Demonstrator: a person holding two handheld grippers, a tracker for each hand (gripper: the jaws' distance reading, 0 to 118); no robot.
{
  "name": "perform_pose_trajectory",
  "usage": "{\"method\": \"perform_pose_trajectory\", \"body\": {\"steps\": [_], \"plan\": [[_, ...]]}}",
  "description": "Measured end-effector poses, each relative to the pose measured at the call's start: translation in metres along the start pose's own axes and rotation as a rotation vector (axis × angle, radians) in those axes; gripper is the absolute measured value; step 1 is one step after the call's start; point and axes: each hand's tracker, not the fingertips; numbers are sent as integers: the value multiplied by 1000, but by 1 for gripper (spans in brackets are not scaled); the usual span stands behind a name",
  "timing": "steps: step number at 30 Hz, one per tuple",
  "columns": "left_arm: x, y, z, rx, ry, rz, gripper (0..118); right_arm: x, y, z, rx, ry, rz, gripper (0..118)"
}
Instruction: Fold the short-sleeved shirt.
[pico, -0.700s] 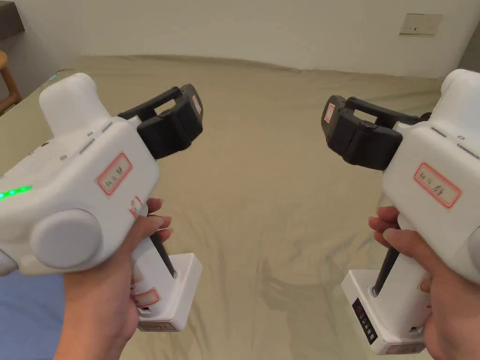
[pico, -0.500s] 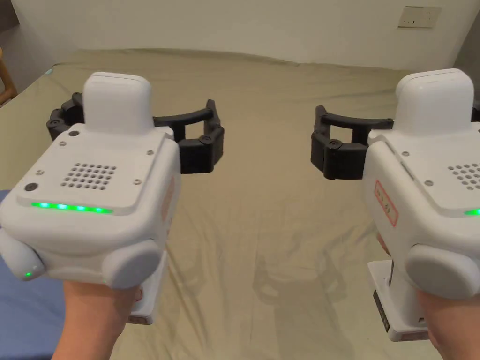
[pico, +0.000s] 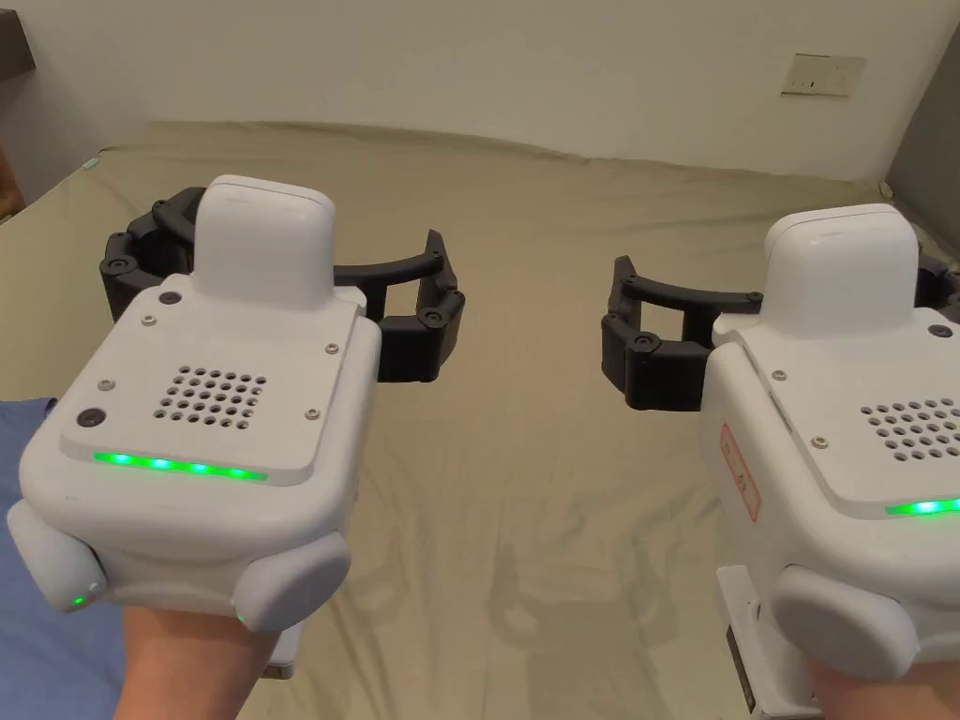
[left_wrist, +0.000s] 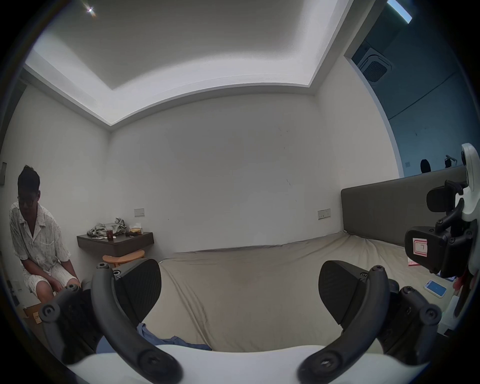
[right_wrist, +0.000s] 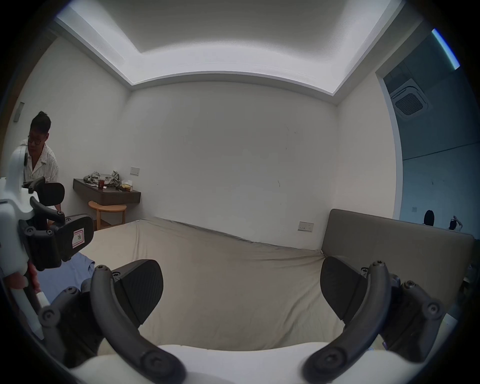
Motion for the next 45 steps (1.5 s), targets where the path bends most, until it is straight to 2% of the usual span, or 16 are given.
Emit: {"method": "perform_pose_trajectory", "body": {"steps": [2, 30, 38, 45], "plan": [[1, 1, -1, -2, -2, -11, 118, 1, -1, 2, 30, 39, -14, 118], [2, 4, 1, -15, -7, 6, 117, -9, 3, 0, -1, 34, 13, 118], [2, 1, 2, -27, -4, -4, 117, -8, 3, 1, -1, 30, -6, 118], [0, 6, 4, -33, -15, 18, 117, -9, 1, 0, -32, 56, -1, 117]]}}
